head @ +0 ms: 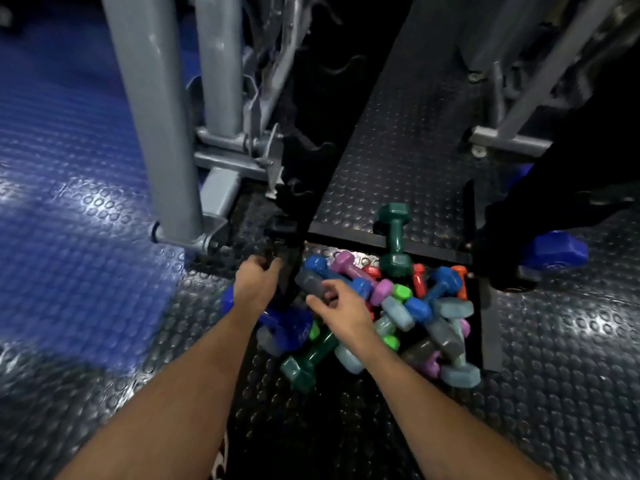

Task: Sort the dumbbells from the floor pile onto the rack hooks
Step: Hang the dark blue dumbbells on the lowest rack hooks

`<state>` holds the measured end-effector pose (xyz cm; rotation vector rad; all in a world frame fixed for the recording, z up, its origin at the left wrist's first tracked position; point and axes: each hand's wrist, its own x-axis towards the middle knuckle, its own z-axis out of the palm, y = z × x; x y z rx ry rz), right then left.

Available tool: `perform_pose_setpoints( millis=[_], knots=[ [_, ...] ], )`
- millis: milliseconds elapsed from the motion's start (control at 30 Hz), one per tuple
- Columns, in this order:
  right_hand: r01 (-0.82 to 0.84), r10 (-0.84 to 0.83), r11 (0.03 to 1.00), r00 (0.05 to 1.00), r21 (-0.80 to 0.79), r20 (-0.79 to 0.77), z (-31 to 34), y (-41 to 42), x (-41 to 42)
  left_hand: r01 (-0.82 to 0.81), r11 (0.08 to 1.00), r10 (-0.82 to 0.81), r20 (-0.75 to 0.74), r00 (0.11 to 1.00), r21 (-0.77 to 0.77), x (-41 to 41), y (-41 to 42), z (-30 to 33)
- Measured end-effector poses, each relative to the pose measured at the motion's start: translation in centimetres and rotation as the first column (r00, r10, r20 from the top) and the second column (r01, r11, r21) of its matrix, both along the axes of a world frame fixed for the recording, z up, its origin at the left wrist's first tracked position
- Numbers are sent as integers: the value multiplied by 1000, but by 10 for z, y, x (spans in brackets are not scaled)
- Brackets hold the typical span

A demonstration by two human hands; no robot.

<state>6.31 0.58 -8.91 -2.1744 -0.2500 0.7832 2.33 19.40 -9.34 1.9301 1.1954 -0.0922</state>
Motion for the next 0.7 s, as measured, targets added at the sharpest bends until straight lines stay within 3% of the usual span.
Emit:
perform_pose_setpoints(
  millis=[200, 367, 700],
  knots=[
    [-183, 184, 967, 983, -179, -11, -23, 24, -33, -21, 1000, 17, -179, 984, -20, -46, 57, -70],
    [-242, 244, 937, 969, -252, -23, -36, 31, -40, -49, 991, 25, -188, 982, -125, -51, 65, -66],
    [-198, 192, 942, 980, -270, -48, -53, 40, -37, -72, 973, 24, -211, 977, -221, -53, 70, -87]
  ],
)
